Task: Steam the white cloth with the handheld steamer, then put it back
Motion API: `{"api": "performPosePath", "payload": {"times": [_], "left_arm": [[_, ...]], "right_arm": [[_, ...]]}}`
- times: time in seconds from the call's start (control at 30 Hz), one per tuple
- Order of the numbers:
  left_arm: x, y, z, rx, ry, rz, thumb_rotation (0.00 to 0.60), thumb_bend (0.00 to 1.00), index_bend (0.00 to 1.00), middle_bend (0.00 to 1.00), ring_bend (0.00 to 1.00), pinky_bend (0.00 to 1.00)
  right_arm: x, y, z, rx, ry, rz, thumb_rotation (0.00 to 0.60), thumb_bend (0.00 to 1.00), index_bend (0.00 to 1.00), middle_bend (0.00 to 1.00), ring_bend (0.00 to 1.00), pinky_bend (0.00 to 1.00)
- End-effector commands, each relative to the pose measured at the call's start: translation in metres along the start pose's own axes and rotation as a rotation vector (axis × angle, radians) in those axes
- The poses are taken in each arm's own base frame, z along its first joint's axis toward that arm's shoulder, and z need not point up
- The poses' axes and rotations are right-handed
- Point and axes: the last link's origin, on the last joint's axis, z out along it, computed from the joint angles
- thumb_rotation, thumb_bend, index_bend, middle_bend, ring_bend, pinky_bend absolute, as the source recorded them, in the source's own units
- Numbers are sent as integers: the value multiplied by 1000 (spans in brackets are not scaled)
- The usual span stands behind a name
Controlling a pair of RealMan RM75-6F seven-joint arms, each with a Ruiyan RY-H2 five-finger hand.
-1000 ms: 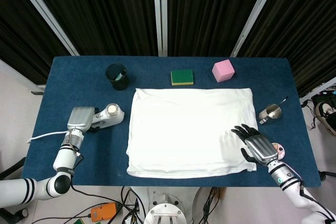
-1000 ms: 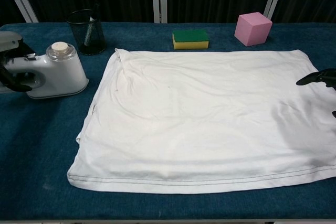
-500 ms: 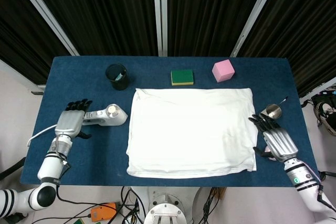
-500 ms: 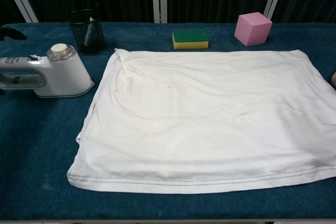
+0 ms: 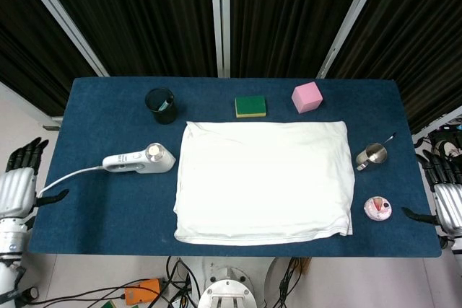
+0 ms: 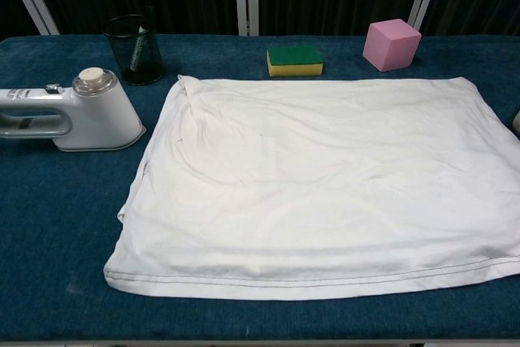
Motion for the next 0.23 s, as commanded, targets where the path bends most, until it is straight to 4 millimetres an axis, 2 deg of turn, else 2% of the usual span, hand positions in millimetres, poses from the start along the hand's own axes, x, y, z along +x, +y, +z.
{"api": "performPosePath", "payload": {"times": [0.03, 0.23], "left_arm": [[-2, -16, -27, 7, 13, 20, 600, 3, 20, 21, 0, 0], [-3, -20, -43, 19, 13, 31, 600, 3, 22, 42, 0, 0]], "right_arm": [[-4, 3, -8, 0, 11, 19, 600, 0, 0, 37, 0, 96], [-7, 0, -10, 26, 9, 20, 600, 0, 0, 37, 0, 96]]}}
